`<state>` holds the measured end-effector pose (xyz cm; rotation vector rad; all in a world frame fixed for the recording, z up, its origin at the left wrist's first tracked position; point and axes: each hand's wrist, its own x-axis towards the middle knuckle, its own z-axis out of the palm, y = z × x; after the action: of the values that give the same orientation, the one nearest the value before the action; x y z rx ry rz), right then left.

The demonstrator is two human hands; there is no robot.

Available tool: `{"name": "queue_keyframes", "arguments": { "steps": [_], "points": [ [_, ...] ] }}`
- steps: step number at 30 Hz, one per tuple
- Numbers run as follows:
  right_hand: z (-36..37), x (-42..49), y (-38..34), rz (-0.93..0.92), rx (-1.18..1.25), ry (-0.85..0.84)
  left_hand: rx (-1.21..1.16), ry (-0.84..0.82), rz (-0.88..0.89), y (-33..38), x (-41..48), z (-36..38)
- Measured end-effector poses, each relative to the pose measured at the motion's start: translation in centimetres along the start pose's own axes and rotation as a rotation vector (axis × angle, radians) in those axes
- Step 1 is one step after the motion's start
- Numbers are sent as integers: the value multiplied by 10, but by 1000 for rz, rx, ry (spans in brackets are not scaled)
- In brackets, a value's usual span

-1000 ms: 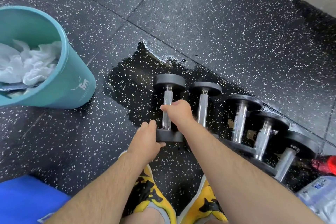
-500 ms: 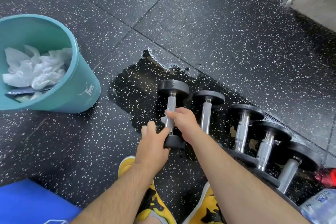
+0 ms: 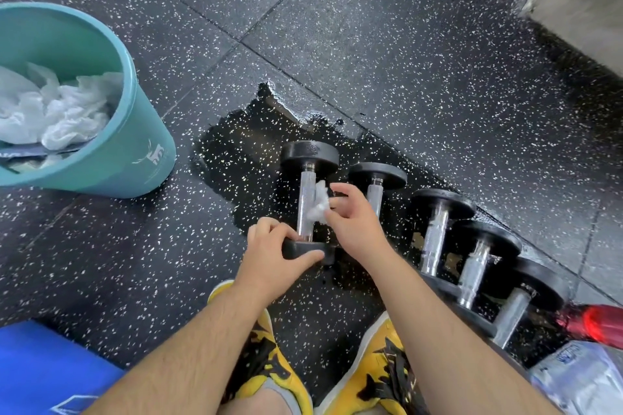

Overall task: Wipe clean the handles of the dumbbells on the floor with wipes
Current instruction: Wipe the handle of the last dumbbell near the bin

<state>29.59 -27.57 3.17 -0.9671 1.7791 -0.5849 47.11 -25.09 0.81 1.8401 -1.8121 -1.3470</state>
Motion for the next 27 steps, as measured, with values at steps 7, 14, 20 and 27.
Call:
{"name": "queue_keyframes", "arguments": {
  "steps": [7,14,20,27],
  "points": [
    [20,11,-22,-46,-625,-396,5,-205,-348,2,2,10],
    [7,16,-37,-11,-791,-410,-26,-238,-317,2,4,9],
    [25,20,-27,-90,-797,-326,16,-251,-343,3,4,9],
    [34,31,-14,-335,-702,56,38,-190,-362,23,3,16]
  ]
}}
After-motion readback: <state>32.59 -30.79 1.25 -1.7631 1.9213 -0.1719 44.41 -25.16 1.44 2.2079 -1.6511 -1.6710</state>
